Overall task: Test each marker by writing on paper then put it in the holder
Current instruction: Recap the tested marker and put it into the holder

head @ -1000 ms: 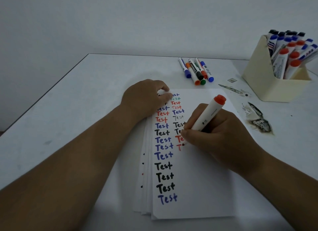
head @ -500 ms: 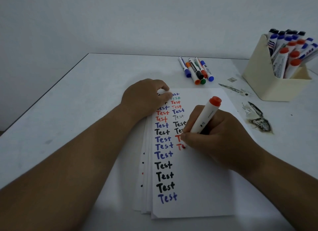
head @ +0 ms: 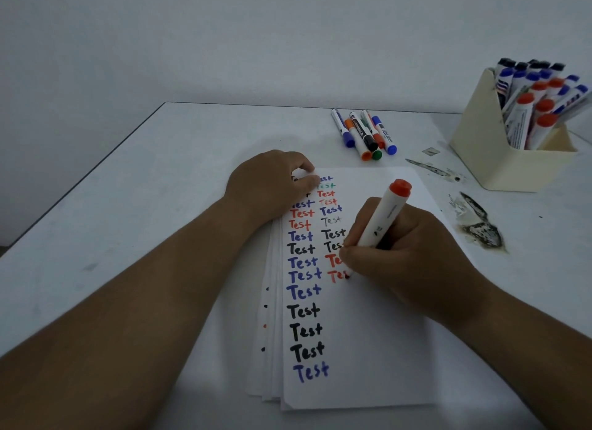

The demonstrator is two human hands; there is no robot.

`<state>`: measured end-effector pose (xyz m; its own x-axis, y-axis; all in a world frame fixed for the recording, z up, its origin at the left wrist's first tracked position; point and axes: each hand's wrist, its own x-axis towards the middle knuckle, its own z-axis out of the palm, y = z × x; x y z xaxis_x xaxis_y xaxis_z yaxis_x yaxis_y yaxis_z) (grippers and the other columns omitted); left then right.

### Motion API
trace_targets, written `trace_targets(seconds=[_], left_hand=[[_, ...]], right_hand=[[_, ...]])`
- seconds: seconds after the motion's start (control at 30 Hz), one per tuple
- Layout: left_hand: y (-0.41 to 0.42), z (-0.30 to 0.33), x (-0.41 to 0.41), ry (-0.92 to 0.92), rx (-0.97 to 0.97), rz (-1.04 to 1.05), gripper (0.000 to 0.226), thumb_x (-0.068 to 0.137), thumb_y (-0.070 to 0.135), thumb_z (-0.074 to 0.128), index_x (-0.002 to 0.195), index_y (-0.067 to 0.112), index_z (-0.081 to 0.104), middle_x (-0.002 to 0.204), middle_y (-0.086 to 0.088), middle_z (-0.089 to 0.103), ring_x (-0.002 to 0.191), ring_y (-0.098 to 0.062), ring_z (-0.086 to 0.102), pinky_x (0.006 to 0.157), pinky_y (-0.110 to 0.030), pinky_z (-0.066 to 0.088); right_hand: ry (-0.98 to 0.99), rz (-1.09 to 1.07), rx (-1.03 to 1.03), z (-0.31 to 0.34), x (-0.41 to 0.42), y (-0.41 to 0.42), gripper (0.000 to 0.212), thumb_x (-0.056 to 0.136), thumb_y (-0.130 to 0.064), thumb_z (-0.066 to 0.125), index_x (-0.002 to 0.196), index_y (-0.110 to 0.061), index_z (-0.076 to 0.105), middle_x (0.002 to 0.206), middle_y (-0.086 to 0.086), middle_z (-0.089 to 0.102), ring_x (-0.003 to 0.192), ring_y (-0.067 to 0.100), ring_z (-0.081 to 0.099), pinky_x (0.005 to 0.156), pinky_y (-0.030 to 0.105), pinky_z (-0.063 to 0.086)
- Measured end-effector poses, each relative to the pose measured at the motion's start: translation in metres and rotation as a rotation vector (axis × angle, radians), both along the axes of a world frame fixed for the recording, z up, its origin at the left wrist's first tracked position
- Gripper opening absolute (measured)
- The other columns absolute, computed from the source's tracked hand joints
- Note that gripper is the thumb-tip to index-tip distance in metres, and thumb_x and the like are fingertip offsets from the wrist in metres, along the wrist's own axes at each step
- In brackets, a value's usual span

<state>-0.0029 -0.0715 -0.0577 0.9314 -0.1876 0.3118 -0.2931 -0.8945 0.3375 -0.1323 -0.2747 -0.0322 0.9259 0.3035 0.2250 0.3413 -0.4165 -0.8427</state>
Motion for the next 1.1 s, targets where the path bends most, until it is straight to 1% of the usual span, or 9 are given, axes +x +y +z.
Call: trace_targets(seconds=[0.1, 0.23, 0.33, 0.47, 0.63, 0.73, 0.8, 0.97, 1.1], left_hand=[[0.0008, -0.0004, 0.0009, -0.003, 0.002, -0.002, 0.039, 0.093, 0.062, 0.053, 0.121, 0.038, 0.063, 0.098, 0.012, 0.057, 0.084, -0.010, 0.054, 0.069, -0.028, 0.037], [0.0007, -0.0005, 0.0013, -0.005, 0.003, -0.001, 0.038, 0.093, 0.062, 0.053, 0.121, 0.037, 0.063, 0.096, 0.012, 0.056, 0.084, -0.010, 0.053, 0.066, -0.027, 0.035], [0.0001, -0.0007, 0.0011, -0.010, 0.004, -0.004, 0.038, 0.093, 0.061, 0.053, 0.121, 0.037, 0.064, 0.096, 0.012, 0.055, 0.083, -0.010, 0.053, 0.061, -0.024, 0.033], [0.0005, -0.0002, 0.0013, -0.012, 0.002, -0.001, 0.039, 0.093, 0.062, 0.053, 0.121, 0.037, 0.063, 0.097, 0.011, 0.057, 0.084, -0.010, 0.053, 0.063, -0.025, 0.034], [-0.0004, 0.0002, 0.0002, -0.009, 0.011, -0.002, 0.039, 0.093, 0.061, 0.053, 0.122, 0.037, 0.063, 0.098, 0.012, 0.058, 0.084, -0.009, 0.054, 0.059, -0.019, 0.031], [-0.0006, 0.0005, -0.0005, 0.002, 0.013, -0.003, 0.040, 0.093, 0.062, 0.052, 0.121, 0.037, 0.063, 0.098, 0.012, 0.059, 0.083, -0.010, 0.056, 0.061, -0.023, 0.036], [-0.0001, 0.0009, -0.0007, 0.010, 0.012, -0.002, 0.039, 0.093, 0.063, 0.053, 0.121, 0.037, 0.063, 0.099, 0.012, 0.060, 0.084, -0.010, 0.057, 0.065, -0.026, 0.038], [-0.0007, 0.0027, -0.0023, 0.017, 0.016, 0.003, 0.039, 0.093, 0.062, 0.053, 0.122, 0.037, 0.063, 0.096, 0.012, 0.058, 0.082, -0.010, 0.056, 0.066, -0.026, 0.038], [-0.0017, 0.0038, -0.0052, 0.011, -0.022, -0.004, 0.045, 0.093, 0.057, 0.057, 0.132, 0.034, 0.056, 0.093, 0.013, 0.055, 0.080, -0.009, 0.055, 0.068, -0.026, 0.041]], right_hand=[[0.012, -0.039, 0.057, -0.0005, 0.0009, -0.0007, 0.012, 0.080, -0.007, 0.075, 0.076, -0.016, 0.067, 0.074, -0.001, 0.068, 0.076, 0.015, 0.066, 0.071, 0.018, 0.055], [0.012, -0.100, 0.062, -0.0020, 0.0026, -0.0006, 0.013, 0.080, -0.008, 0.074, 0.075, -0.015, 0.066, 0.074, -0.002, 0.067, 0.077, 0.014, 0.067, 0.070, 0.022, 0.058], [0.019, -0.112, 0.048, -0.0022, 0.0023, -0.0001, 0.011, 0.081, -0.009, 0.074, 0.076, -0.015, 0.065, 0.075, -0.006, 0.068, 0.079, 0.010, 0.068, 0.070, 0.017, 0.056], [0.010, -0.113, 0.025, -0.0018, 0.0020, 0.0007, 0.011, 0.081, -0.008, 0.074, 0.077, -0.015, 0.065, 0.074, -0.006, 0.067, 0.076, 0.008, 0.066, 0.067, 0.012, 0.053], [0.024, -0.108, 0.021, -0.0010, 0.0018, 0.0012, 0.014, 0.080, -0.010, 0.075, 0.075, -0.019, 0.065, 0.074, -0.005, 0.067, 0.077, 0.011, 0.067, 0.068, 0.015, 0.055], [0.042, -0.096, -0.021, 0.0000, 0.0015, 0.0004, 0.018, 0.079, -0.010, 0.075, 0.072, -0.021, 0.063, 0.074, -0.003, 0.067, 0.077, 0.016, 0.067, 0.070, 0.026, 0.060], [0.061, -0.093, -0.027, 0.0004, 0.0015, -0.0004, 0.020, 0.079, -0.009, 0.076, 0.071, -0.021, 0.063, 0.073, -0.001, 0.068, 0.077, 0.018, 0.068, 0.070, 0.030, 0.061], [0.068, -0.103, 0.041, -0.0009, 0.0023, -0.0018, 0.014, 0.081, -0.008, 0.075, 0.075, -0.016, 0.064, 0.071, -0.010, 0.068, 0.075, 0.008, 0.070, 0.066, 0.018, 0.056], [0.035, -0.092, 0.001, -0.0007, 0.0012, -0.0007, 0.016, 0.080, -0.010, 0.075, 0.074, -0.020, 0.065, 0.071, -0.004, 0.066, 0.074, 0.014, 0.067, 0.069, 0.024, 0.059]])
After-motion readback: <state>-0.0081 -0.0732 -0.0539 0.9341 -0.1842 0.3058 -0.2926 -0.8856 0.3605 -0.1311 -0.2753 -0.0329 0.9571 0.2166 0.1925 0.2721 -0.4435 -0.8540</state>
